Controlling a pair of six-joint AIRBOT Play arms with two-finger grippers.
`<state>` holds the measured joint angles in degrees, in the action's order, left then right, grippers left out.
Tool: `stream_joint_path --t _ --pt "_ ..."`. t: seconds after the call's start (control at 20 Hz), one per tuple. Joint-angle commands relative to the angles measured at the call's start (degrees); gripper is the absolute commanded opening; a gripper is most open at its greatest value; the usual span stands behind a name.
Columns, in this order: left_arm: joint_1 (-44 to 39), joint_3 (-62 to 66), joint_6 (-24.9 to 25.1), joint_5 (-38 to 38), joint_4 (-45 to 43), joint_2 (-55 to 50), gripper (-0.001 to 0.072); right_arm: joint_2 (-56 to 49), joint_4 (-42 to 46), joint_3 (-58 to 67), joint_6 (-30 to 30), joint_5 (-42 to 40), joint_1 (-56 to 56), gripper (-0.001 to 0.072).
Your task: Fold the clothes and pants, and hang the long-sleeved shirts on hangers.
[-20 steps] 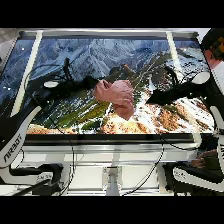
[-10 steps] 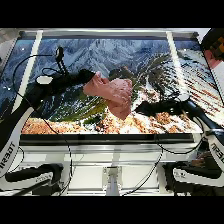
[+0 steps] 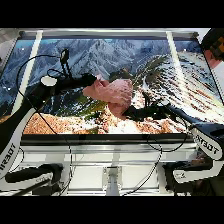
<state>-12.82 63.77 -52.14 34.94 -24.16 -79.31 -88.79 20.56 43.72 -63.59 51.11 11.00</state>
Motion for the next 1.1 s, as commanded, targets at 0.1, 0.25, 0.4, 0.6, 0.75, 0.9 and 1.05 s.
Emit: stream_joint_path --t 0.1,0.25,0.4,0.6,0.75,0.9,1.05 --pt "-0.17 0.07 -0.39 -0.04 -0.72 0.04 0.0004 -0.61 -1.38 -0.02 0.09 -2.47 0.83 0.0025" --pt "0.20 0.09 -0.39 -2.49 -1.25 0.37 0.0003 0.02 -0.94 0.92 0.17 2.08 -0.55 0.0015" --pt "1.64 0.98 -0.42 -9.14 -1.40 1.84 0.0002 6.12 -0.79 2.78 -0.04 10.71 -5.42 0.0014" --pt "2.69 8.24 -0.70 -10.80 -6.05 2.45 0.0002 15.82 0.24 13.40 -5.03 15.28 -11.56 0.0014" --pt "2.03 14.03 -5.66 -10.75 -13.79 2.45 0.0001 16.92 5.40 27.28 -9.49 13.84 -12.44 0.0013" --pt "1.07 18.10 -6.29 -10.75 -17.33 2.43 0.0002 16.63 8.63 36.54 -11.69 8.20 -11.98 0.0013" --pt "0.35 19.02 -6.64 -8.57 -17.46 2.23 0.0002 15.06 12.02 39.47 -15.96 10.27 -11.80 0.0013"
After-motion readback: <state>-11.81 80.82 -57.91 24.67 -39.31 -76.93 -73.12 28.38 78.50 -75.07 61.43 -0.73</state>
